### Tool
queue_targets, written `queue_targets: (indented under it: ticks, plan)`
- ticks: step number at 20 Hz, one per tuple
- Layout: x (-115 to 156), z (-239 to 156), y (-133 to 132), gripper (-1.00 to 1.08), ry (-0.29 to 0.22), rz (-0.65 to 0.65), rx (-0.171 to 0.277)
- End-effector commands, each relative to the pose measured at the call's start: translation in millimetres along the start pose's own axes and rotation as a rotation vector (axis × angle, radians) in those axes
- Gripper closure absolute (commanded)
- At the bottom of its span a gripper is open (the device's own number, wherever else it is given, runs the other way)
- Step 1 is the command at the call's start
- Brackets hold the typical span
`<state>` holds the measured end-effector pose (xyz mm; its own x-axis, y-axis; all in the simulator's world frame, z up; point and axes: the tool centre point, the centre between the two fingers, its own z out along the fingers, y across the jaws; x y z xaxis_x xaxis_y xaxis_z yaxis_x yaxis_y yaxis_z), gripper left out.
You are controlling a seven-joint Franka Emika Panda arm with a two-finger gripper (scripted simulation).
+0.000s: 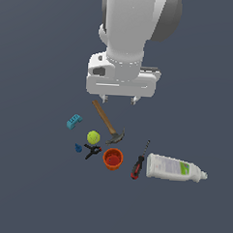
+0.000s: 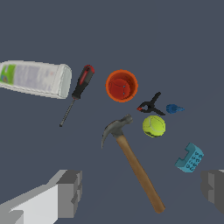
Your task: Pick up a designated object from a clutter of objects.
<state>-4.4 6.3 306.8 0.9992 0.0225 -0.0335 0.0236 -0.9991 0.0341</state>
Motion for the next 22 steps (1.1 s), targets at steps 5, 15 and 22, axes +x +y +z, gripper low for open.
queue_targets:
  ticks: [5, 15, 22]
  plan:
    - [-1, 2, 3, -0.92, -0.007, -0.002, -0.001]
    - [-4, 8, 12, -0.92, -0.026, -0.007, -0.004]
    - [-2, 14, 15, -0.92, -0.025, -0.023, -0.002]
